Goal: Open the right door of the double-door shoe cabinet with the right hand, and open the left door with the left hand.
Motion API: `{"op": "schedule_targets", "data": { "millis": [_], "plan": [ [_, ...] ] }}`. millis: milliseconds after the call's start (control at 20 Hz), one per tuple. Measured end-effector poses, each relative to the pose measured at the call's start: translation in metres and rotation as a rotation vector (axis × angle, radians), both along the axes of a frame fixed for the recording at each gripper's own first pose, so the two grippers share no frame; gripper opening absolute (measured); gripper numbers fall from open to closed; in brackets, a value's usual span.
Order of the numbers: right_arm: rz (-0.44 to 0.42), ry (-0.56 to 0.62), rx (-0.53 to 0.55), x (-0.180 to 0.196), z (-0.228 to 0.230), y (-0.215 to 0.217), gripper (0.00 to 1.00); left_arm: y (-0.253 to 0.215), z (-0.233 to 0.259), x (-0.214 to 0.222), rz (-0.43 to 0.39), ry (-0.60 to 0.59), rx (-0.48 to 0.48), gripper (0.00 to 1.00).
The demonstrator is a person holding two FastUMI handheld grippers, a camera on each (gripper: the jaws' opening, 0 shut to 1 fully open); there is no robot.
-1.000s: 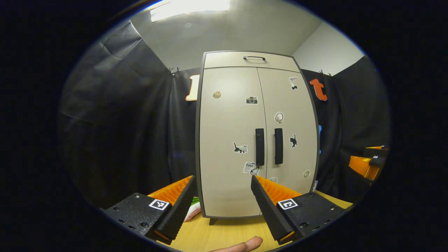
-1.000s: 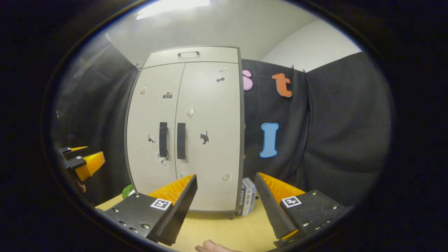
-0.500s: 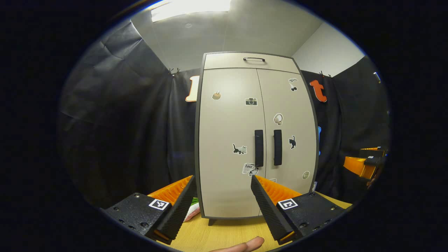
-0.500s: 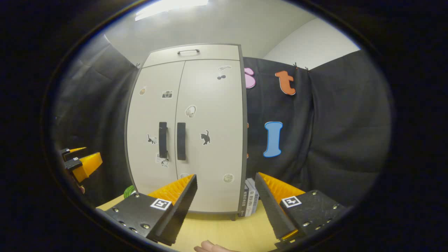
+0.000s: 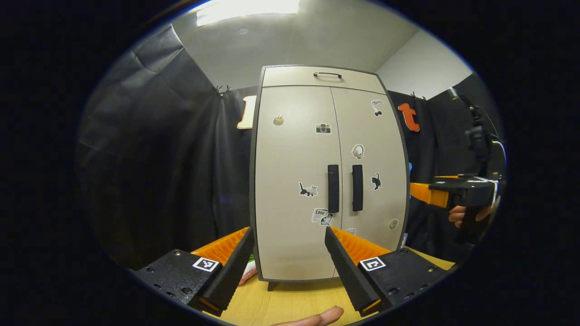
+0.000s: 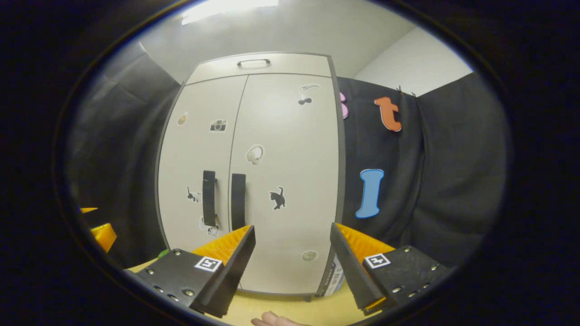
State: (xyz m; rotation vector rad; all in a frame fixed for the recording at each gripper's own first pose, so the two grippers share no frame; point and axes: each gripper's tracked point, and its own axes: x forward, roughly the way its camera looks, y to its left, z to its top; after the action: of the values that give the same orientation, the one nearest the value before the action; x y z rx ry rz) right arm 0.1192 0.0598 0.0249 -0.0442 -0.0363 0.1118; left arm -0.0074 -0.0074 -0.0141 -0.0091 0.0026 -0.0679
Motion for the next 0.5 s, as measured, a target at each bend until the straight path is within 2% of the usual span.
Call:
{"op": "schedule_targets", "data": {
  "millis": [50,100,150,250,300,500],
  "plan": [
    [0.006,-0.01,-0.012,0.01,0.003,0.007,0.99,0.0,-0.002,-0.001,-0.008,0.0,-0.005,0.97],
    [0.018,-0.017,-0.02,0.02,0.004,0.015,0.94,0.001,-0.004,-0.002,-0.012,0.004,-0.006,0.97],
    [0.035,-0.02,-0.028,0.029,0.005,0.026,0.99,0.002,-0.006,-0.002,-0.016,0.007,-0.005,0.97],
    [0.058,-0.01,-0.037,0.048,0.003,0.044,0.98,0.007,-0.011,-0.002,-0.016,0.013,-0.001,0.95],
    [0.07,0.007,-0.028,0.054,0.001,0.052,0.94,0.011,-0.014,-0.003,-0.008,0.016,-0.002,0.97],
    [0.1,0.058,0.024,0.076,-0.002,0.086,0.96,0.027,-0.022,-0.008,0.005,0.026,-0.017,0.95]
  ]
}}
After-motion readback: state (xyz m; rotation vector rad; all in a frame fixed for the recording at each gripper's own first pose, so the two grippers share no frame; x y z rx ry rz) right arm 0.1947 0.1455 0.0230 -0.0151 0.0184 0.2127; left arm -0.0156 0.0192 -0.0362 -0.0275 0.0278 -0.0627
